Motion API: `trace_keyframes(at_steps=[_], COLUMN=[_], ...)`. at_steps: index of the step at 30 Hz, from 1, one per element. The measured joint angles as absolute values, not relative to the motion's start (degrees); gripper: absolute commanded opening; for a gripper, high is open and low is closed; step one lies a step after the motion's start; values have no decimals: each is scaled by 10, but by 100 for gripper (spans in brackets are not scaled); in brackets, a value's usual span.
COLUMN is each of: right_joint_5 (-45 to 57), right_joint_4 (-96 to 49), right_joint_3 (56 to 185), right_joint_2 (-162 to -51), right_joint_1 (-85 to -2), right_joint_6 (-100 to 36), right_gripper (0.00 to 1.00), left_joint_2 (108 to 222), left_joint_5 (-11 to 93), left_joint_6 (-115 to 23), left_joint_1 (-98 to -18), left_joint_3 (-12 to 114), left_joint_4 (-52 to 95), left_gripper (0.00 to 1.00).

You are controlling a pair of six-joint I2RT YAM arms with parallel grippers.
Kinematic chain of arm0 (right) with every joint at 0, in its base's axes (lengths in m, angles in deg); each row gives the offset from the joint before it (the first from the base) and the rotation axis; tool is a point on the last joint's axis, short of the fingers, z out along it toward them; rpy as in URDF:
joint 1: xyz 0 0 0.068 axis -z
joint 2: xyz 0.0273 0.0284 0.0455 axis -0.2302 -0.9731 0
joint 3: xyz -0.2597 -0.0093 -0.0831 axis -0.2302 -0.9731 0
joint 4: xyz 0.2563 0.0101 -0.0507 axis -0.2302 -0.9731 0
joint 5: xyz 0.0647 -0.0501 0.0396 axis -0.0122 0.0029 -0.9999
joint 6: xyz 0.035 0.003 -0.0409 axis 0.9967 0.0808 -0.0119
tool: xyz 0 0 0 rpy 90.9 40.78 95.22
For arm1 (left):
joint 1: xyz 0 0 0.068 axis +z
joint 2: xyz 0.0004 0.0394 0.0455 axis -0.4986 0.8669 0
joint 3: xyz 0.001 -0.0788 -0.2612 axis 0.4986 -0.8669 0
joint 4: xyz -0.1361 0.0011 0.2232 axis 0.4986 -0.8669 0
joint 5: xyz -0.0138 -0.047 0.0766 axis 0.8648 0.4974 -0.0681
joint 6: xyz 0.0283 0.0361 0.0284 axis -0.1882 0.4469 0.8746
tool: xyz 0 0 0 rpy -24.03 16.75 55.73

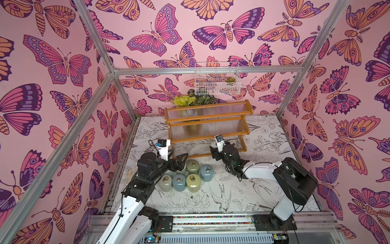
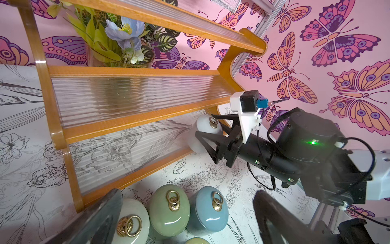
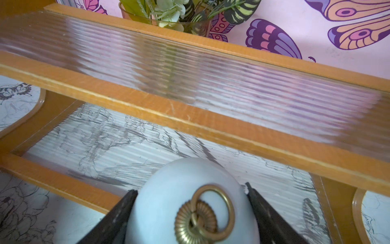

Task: Remove the tea canisters from the shelf
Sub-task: Place the tea canister at the center of the board.

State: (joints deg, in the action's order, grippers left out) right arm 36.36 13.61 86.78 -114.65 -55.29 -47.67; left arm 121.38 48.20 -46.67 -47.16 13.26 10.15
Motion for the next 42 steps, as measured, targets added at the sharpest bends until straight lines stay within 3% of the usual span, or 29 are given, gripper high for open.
trace_keyframes(at_steps=[14, 28, 42], right_joint_5=[313, 286, 286], right_joint_4=[104, 116, 127], right_joint_3=[783, 773, 777], right_joint_2=[-1088, -1107, -1123], right_joint_1=[-569, -592, -592], right_joint_6=[-431, -395, -396], right_gripper=[76, 78, 91], left_joint_2=[1232, 1235, 1235], left_joint_5=[471, 471, 471], left_joint_6=[-467, -467, -467], left_joint_1=[-472, -472, -472], left_joint_3=[133, 133, 133], left_joint_4=[103, 105, 106], left_gripper=[100, 100, 100])
